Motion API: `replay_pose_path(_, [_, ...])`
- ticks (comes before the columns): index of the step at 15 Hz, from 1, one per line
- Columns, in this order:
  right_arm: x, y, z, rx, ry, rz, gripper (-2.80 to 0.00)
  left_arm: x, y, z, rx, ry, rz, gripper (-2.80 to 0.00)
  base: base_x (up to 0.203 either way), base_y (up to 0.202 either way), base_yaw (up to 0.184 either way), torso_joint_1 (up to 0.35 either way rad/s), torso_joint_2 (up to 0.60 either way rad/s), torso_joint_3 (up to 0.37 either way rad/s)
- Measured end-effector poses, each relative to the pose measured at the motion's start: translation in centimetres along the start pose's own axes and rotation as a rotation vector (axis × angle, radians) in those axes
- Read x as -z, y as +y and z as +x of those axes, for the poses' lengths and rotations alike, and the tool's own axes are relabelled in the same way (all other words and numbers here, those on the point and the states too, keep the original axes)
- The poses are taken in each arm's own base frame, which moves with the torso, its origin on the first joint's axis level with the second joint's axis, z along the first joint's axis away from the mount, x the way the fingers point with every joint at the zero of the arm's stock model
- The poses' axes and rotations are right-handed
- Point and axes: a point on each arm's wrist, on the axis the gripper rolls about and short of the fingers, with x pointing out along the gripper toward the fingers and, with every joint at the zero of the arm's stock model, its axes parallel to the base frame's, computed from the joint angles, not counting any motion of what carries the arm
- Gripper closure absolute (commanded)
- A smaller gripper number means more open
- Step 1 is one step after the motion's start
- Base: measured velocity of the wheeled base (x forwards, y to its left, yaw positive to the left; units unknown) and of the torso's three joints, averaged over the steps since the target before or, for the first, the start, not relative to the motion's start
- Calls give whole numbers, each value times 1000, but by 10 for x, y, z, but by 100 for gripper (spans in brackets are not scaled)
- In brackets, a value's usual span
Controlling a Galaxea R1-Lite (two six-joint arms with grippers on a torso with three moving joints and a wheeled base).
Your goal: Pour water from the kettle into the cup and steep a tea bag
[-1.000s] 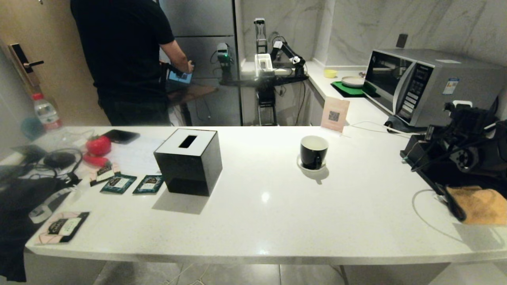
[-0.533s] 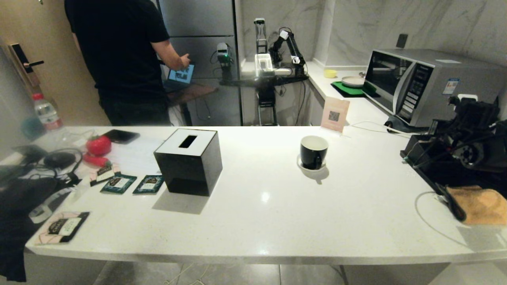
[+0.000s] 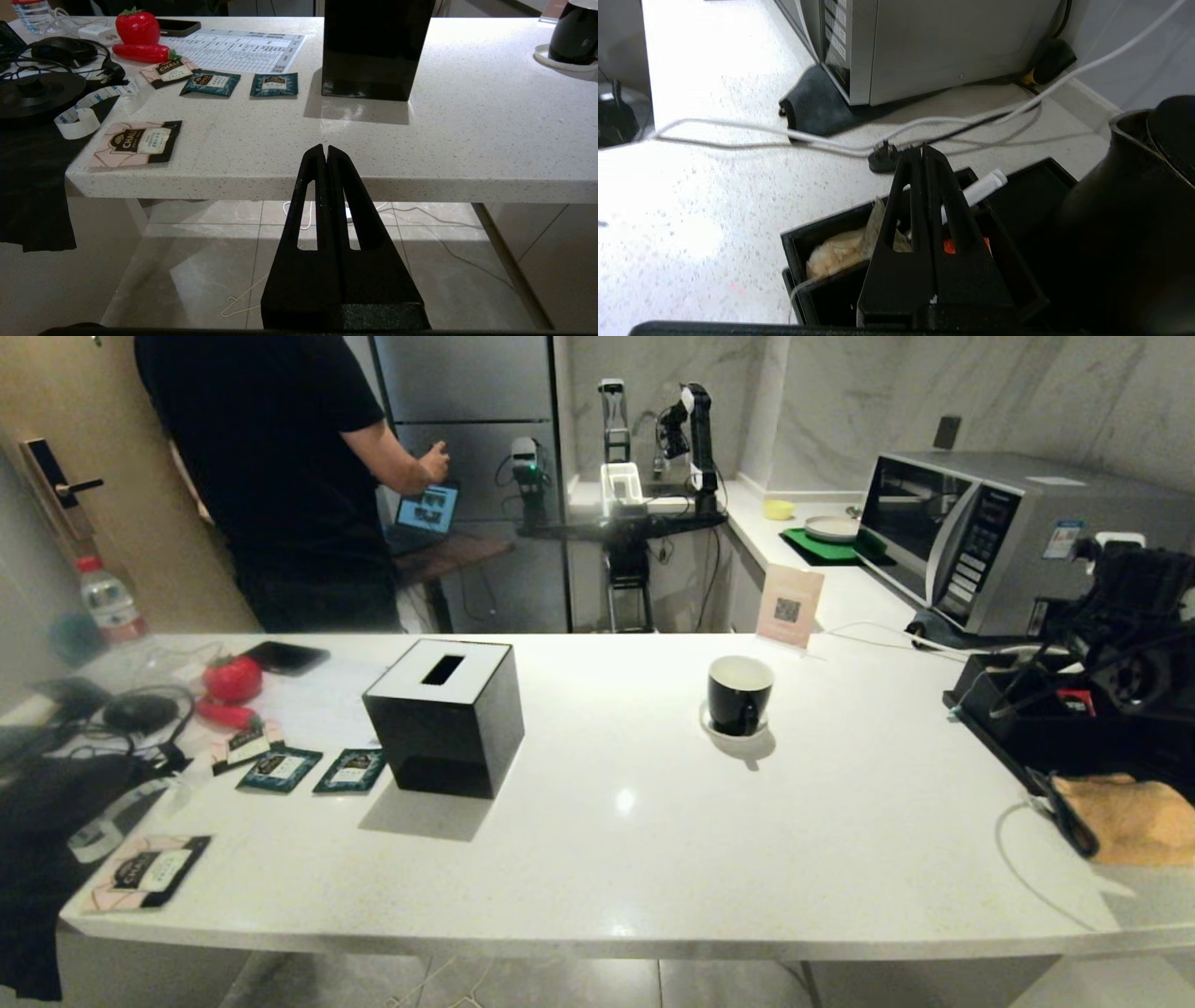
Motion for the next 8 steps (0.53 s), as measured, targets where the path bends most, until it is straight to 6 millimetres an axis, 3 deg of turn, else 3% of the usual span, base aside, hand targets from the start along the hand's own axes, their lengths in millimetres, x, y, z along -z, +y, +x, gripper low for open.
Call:
replay_pose_path(4, [-7, -6, -5, 8, 31, -10, 0, 0, 0, 0, 0, 0, 0, 0, 0, 0, 0, 0, 0, 0])
replay_pose_path(8, [-4, -29, -2, 55, 77, -34, 0, 0, 0, 0, 0, 0, 0, 0, 0, 0, 0, 0, 0, 0])
